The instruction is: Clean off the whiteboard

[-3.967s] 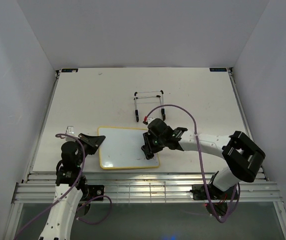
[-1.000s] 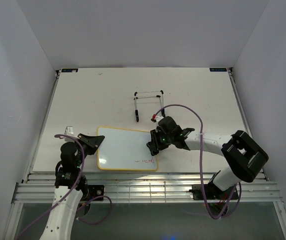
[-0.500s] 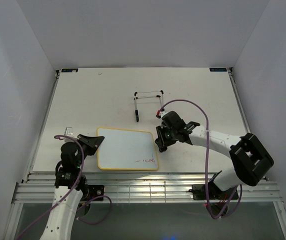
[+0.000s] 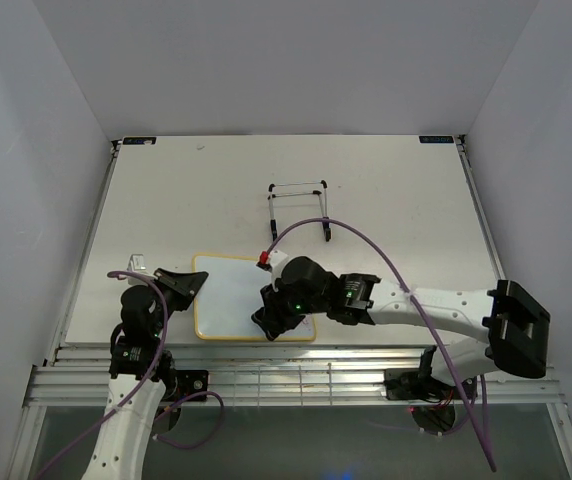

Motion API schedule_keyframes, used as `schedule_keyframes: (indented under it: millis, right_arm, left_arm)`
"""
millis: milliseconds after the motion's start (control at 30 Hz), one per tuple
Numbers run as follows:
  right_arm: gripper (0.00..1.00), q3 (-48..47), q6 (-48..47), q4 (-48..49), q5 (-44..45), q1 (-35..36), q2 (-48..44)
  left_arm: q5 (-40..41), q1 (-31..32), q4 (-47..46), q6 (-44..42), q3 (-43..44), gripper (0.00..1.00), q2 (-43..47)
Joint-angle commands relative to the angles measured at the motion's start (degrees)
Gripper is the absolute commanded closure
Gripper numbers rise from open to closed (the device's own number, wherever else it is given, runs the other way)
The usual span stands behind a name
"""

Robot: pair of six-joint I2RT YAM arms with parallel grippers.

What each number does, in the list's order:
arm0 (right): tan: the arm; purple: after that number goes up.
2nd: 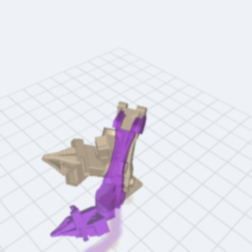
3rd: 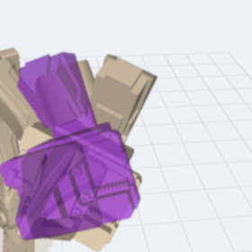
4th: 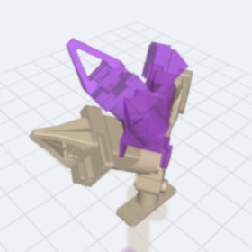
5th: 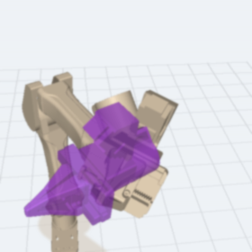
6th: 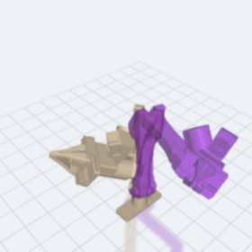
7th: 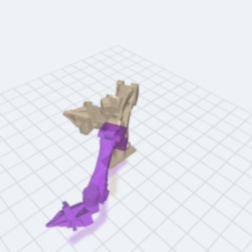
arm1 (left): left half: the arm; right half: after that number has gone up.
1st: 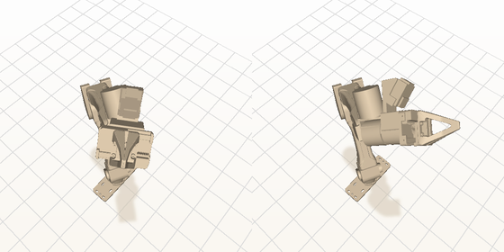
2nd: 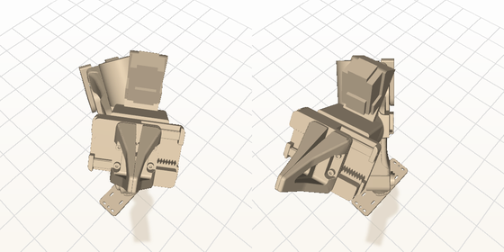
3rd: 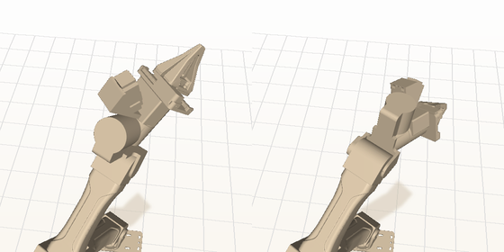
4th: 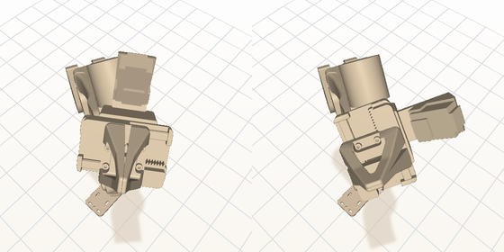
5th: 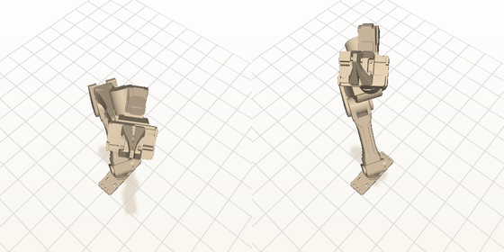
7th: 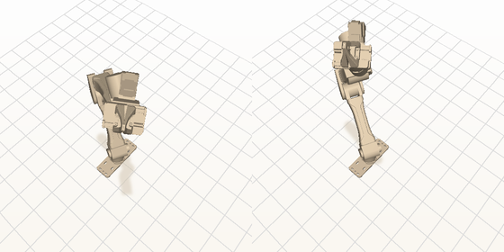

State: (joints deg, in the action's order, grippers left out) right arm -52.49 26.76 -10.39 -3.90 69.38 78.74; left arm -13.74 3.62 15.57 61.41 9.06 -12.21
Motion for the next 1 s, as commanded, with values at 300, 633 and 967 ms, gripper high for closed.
schedule_keyframes:
  millis: [300, 633, 967]
  right_arm:
    - [0.92, -2.7, 5.1, 6.3, 15.4, 1.1, 11.0]
    - [0.92, 7.7, 5.0, 9.3, 10.2, -3.8, 13.8]
    - [0.92, 17.4, 0.6, 3.9, 4.6, -17.5, 10.7]
  left_arm:
    - [-2.0, 0.2, -11.3, -5.9, -2.5, 1.0, 1.1]
    - [-2.6, 0.2, -12.0, -6.1, -3.8, 1.0, 1.2]
    - [-3.1, 0.2, -10.9, -7.5, -3.3, 1.0, -0.4]
